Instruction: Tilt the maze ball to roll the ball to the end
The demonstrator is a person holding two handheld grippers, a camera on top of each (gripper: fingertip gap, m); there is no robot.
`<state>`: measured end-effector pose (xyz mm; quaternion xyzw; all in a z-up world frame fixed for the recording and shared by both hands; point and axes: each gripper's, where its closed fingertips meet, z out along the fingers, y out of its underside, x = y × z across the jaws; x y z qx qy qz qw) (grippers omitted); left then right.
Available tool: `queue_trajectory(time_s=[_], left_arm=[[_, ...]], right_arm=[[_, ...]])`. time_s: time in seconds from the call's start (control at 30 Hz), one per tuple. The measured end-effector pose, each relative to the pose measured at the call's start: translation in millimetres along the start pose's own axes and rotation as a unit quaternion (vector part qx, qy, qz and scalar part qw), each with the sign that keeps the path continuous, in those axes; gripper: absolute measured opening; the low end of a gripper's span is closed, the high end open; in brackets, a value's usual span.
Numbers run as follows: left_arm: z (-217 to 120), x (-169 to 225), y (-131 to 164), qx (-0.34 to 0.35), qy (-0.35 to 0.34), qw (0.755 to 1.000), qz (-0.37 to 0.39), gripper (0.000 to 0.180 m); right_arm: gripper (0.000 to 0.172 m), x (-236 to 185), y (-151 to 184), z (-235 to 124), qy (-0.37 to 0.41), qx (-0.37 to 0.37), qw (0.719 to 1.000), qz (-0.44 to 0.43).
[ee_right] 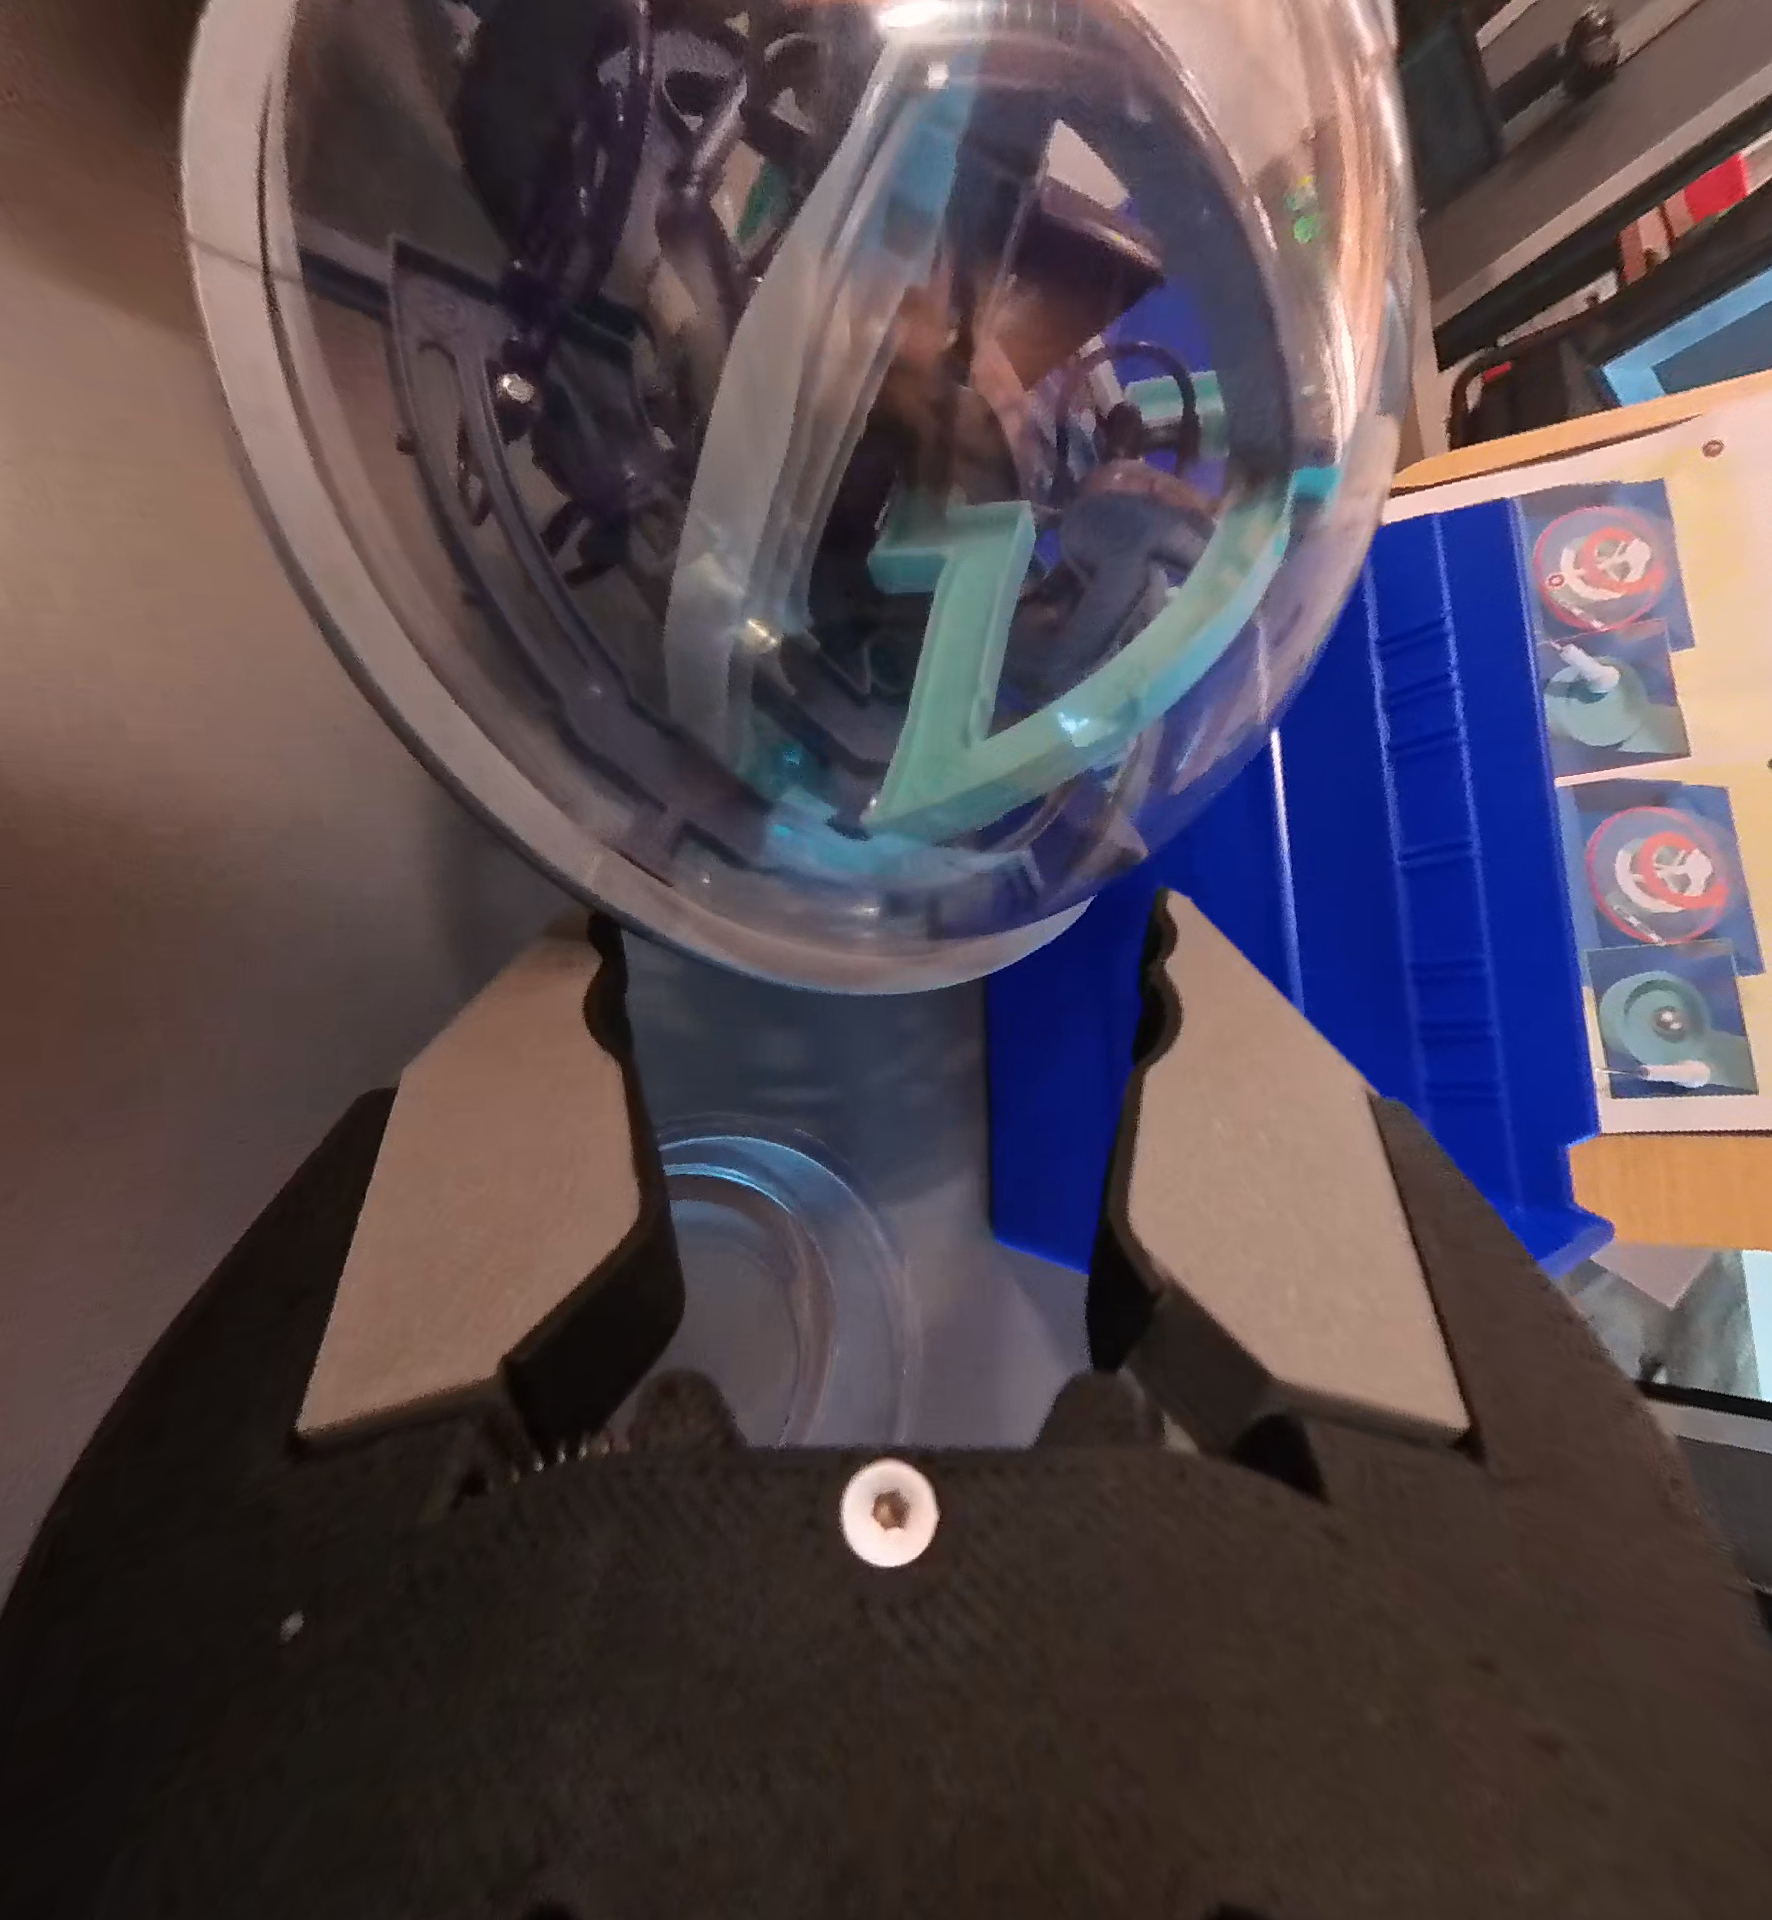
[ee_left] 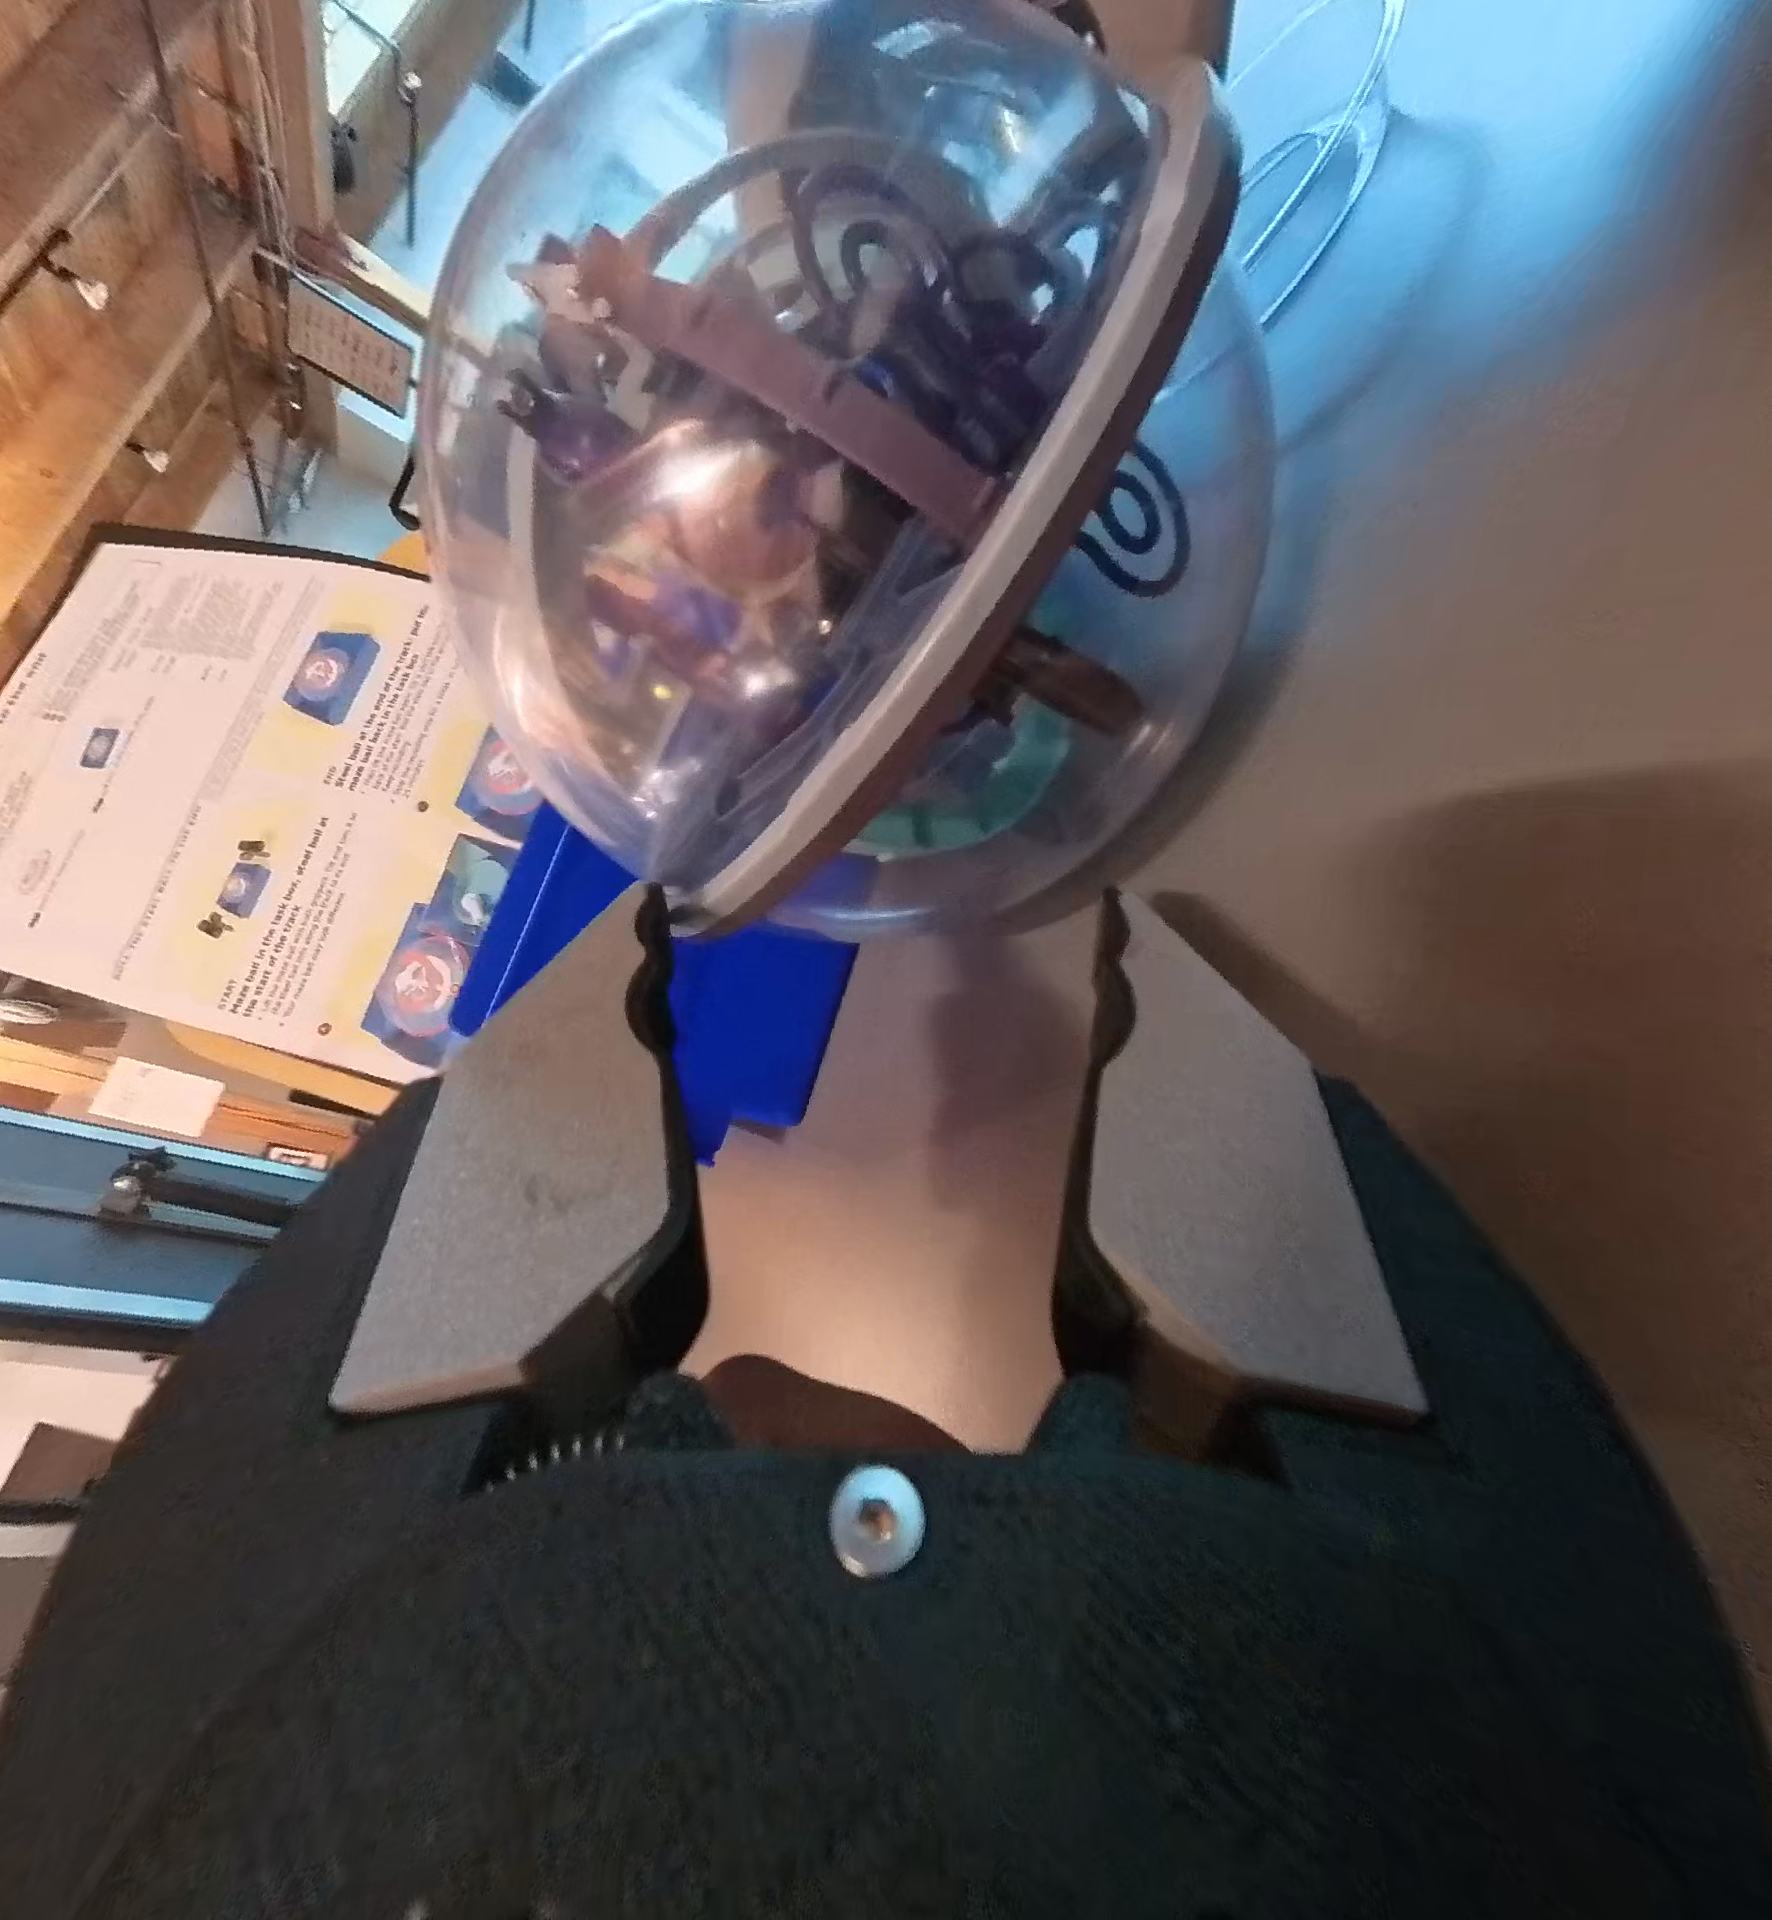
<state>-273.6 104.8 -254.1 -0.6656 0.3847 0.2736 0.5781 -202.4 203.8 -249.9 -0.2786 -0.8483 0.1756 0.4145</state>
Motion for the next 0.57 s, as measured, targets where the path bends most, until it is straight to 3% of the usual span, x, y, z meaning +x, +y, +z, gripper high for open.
queue_trajectory(time_s=[0.57], left_arm=[[6.2, 0.8, 4.3, 0.002, -0.033, 0.999, 0.028, 0.082]], right_arm=[[0.094, 1.0, -1.2, 2.0, -0.001, 0.069, 0.998, 0.006]])
